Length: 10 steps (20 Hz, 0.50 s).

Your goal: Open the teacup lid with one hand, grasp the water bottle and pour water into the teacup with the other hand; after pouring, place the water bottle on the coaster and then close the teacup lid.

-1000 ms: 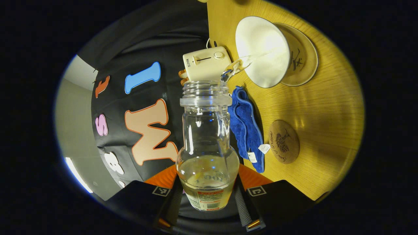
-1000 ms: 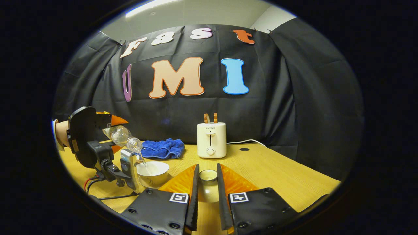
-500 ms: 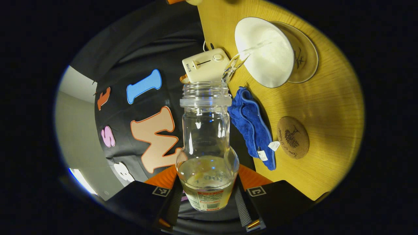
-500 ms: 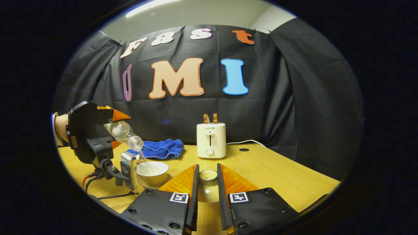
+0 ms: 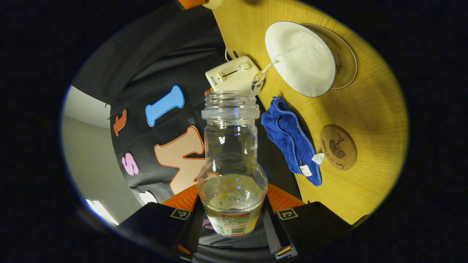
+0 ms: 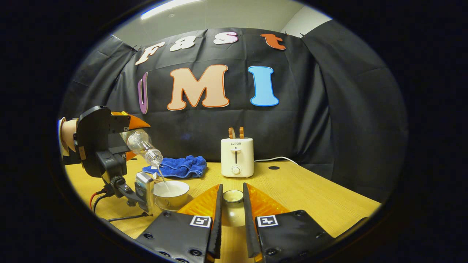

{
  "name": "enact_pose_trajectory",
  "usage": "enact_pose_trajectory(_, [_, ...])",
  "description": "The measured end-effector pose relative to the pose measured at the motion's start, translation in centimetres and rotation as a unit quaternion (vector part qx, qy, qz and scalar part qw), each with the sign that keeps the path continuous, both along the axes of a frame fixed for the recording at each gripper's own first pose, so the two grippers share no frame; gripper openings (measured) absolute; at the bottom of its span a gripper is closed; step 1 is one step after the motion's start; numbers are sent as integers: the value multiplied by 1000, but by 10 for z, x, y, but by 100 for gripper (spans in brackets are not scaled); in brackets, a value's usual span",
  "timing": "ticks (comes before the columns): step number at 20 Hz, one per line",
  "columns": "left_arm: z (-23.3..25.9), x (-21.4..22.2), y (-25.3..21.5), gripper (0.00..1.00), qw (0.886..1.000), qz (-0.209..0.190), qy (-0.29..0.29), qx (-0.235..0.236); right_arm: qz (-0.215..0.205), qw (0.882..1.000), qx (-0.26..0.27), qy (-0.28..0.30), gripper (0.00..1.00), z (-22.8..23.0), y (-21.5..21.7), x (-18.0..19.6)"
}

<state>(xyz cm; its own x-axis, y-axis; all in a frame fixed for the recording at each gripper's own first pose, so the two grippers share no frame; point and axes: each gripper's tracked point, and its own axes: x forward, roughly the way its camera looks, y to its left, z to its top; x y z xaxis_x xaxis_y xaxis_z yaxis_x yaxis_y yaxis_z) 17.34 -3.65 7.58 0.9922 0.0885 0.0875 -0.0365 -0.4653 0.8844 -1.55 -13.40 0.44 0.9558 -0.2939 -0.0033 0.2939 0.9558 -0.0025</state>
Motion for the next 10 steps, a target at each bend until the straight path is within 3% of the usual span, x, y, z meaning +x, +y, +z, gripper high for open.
enact_pose_trajectory(3, [-13, 5, 5, 70, 1000, 4, 13, -27, 1, 1000, 0, 0, 31, 0, 0, 0])
enact_pose_trajectory(6, [-26, 8, 10, 69, 994, 1, 22, -111, 2, 1000, 0, 0, 31, 0, 1, 0])
enact_pose_trajectory(8, [-35, 7, 12, 69, 980, -4, 30, -198, 2, 1000, 0, 0, 31, 1, 1, 0])
enact_pose_trajectory(10, [-37, 7, 13, 69, 957, -6, 32, -288, 2, 1000, 0, -1, 31, 1, 1, -1])
